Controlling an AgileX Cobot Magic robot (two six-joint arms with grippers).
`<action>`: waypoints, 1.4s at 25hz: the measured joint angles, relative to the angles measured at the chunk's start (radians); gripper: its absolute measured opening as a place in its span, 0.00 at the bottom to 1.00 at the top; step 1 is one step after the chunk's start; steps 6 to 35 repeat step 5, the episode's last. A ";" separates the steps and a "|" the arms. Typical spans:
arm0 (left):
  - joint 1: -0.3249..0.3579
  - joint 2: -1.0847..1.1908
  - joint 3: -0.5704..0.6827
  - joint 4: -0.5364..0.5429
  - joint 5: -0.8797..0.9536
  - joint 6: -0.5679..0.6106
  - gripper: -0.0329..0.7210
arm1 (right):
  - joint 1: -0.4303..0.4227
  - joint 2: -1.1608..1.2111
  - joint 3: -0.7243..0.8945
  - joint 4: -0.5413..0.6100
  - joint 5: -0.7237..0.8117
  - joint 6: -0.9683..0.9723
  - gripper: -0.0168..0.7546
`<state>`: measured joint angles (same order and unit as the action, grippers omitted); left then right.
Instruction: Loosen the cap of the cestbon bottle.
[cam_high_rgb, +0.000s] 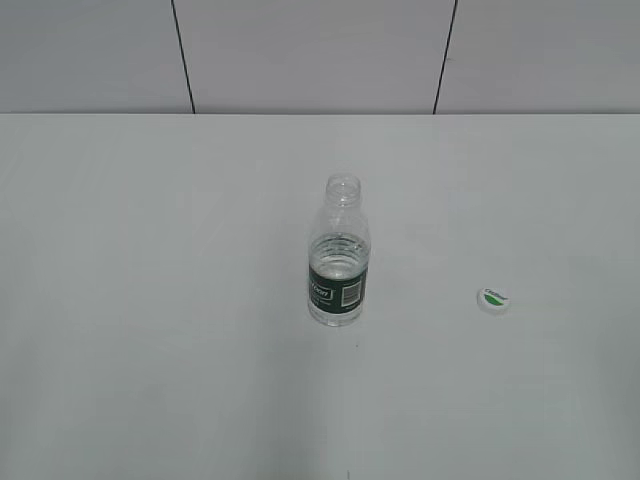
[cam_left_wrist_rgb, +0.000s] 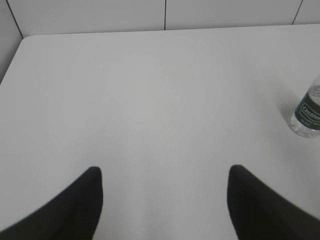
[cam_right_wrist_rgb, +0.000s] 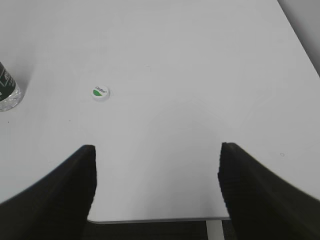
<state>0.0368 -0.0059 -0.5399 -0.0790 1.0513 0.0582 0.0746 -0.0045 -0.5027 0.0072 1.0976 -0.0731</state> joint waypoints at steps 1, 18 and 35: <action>0.000 0.000 0.000 0.000 0.000 0.000 0.66 | 0.000 0.000 0.000 0.000 0.000 0.000 0.78; 0.001 0.000 0.000 0.000 0.000 0.000 0.66 | 0.000 0.000 0.000 0.000 0.000 0.000 0.78; 0.001 0.000 0.000 0.000 0.000 0.000 0.66 | 0.000 0.000 0.000 0.000 0.000 0.000 0.78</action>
